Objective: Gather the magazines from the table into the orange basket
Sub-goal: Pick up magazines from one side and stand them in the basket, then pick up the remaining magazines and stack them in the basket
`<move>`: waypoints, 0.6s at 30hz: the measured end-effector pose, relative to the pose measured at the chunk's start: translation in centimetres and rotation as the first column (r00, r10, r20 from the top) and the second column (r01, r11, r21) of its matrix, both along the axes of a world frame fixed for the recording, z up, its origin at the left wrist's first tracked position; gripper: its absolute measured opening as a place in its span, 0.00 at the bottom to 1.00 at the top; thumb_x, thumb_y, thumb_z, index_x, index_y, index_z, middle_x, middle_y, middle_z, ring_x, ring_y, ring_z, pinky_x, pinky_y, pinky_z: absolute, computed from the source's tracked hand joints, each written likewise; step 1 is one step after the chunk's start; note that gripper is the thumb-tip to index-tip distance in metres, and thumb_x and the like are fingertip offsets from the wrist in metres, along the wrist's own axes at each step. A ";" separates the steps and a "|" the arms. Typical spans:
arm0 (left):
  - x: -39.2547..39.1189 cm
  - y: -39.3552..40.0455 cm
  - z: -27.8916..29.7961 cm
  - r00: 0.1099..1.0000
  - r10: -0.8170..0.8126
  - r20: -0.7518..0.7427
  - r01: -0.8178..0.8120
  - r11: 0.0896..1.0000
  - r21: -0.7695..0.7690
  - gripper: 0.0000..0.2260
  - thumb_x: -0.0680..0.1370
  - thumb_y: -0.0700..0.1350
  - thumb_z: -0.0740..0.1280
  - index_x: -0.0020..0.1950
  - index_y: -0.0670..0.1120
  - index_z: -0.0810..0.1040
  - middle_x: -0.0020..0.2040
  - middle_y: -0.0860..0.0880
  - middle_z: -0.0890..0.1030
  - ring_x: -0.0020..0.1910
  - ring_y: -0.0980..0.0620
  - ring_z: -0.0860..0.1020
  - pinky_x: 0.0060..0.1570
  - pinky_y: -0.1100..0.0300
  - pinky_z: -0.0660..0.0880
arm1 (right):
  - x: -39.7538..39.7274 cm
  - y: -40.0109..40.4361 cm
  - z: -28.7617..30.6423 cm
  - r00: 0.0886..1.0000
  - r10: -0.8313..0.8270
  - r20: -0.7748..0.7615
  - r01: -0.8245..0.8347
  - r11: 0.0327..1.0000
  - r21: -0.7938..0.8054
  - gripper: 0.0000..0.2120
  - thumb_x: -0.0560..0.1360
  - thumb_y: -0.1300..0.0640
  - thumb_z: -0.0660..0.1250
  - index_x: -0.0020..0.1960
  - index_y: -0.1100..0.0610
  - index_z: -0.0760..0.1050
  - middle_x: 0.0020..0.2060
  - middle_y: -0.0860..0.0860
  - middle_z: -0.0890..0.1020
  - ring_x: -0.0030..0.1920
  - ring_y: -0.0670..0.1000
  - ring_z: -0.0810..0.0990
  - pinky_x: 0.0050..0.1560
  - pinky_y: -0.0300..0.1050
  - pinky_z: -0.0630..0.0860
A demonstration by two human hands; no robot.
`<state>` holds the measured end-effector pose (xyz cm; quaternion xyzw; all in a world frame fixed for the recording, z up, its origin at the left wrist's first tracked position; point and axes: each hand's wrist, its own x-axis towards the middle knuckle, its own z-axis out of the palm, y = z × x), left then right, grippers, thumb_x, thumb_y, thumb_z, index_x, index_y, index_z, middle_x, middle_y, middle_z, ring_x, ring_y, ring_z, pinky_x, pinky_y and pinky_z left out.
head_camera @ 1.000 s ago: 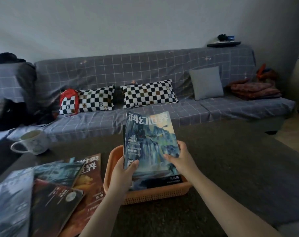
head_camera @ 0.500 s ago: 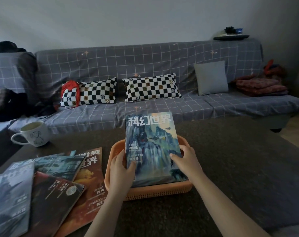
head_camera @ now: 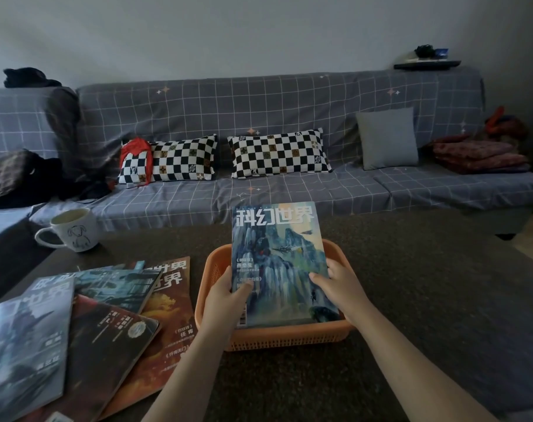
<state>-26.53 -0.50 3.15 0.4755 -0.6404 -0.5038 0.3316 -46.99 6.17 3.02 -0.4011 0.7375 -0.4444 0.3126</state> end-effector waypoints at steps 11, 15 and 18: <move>0.8 1.0 0.8 0.998 0.009 0.066 -0.004 0.997 -0.081 0.24 0.78 0.53 0.63 0.73 0.52 0.65 0.65 0.53 0.78 0.56 0.57 0.80 0.39 0.68 0.79 | 2.7 1.1 1.6 0.996 -0.082 0.030 0.083 0.996 -0.037 0.28 0.77 0.54 0.63 0.74 0.52 0.57 0.64 0.50 0.75 0.52 0.47 0.78 0.43 0.40 0.75; 2.9 2.6 1.9 0.993 0.105 0.048 -0.095 0.979 -0.180 0.24 0.80 0.48 0.63 0.75 0.52 0.63 0.72 0.56 0.69 0.65 0.57 0.72 0.56 0.59 0.77 | 7.0 1.4 2.4 0.991 -0.096 -0.097 0.075 0.977 -0.200 0.29 0.77 0.55 0.64 0.75 0.51 0.57 0.72 0.49 0.63 0.70 0.50 0.65 0.67 0.51 0.69; 5.2 3.0 2.3 0.992 0.123 0.007 -0.121 0.983 -0.136 0.19 0.81 0.43 0.61 0.73 0.49 0.68 0.69 0.51 0.73 0.62 0.56 0.75 0.50 0.62 0.77 | 10.7 0.7 2.8 0.998 0.032 -0.051 -0.043 0.969 -0.241 0.25 0.76 0.53 0.64 0.72 0.48 0.63 0.72 0.47 0.65 0.71 0.48 0.64 0.69 0.51 0.66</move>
